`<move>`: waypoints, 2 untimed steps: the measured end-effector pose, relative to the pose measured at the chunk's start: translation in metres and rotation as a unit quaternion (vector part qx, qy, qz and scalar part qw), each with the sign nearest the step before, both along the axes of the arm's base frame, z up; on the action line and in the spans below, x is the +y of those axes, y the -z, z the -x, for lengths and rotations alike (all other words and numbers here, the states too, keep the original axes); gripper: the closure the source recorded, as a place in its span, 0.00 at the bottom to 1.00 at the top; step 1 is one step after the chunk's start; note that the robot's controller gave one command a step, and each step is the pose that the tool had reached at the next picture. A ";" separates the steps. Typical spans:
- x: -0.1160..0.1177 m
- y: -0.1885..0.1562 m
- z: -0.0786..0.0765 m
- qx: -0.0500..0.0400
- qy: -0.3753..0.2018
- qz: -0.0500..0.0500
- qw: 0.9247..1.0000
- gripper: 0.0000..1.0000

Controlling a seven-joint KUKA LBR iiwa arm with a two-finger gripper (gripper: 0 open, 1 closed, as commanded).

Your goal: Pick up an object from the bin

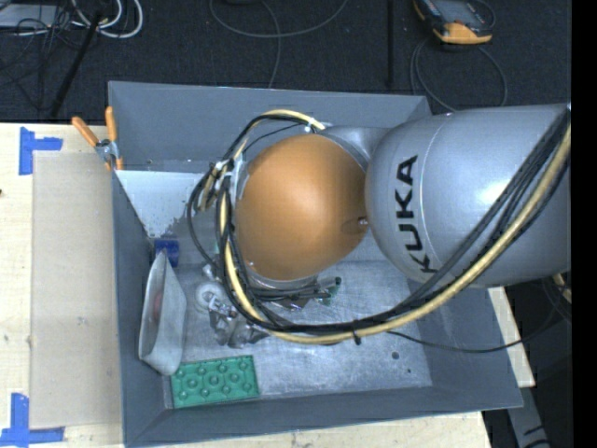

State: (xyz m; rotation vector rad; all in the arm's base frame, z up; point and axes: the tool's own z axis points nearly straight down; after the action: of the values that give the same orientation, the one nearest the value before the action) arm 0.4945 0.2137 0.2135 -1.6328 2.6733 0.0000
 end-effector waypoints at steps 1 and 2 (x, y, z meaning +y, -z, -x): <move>-0.002 0.004 0.002 0.005 0.002 0.002 1.000 0.00; -0.016 0.126 0.019 0.008 -0.134 0.003 0.991 0.00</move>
Offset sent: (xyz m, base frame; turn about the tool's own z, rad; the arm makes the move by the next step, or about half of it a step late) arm 0.0000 0.0000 0.0000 0.0000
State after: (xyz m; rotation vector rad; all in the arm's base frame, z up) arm 0.4751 0.1974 0.0872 -1.9861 2.4436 0.0058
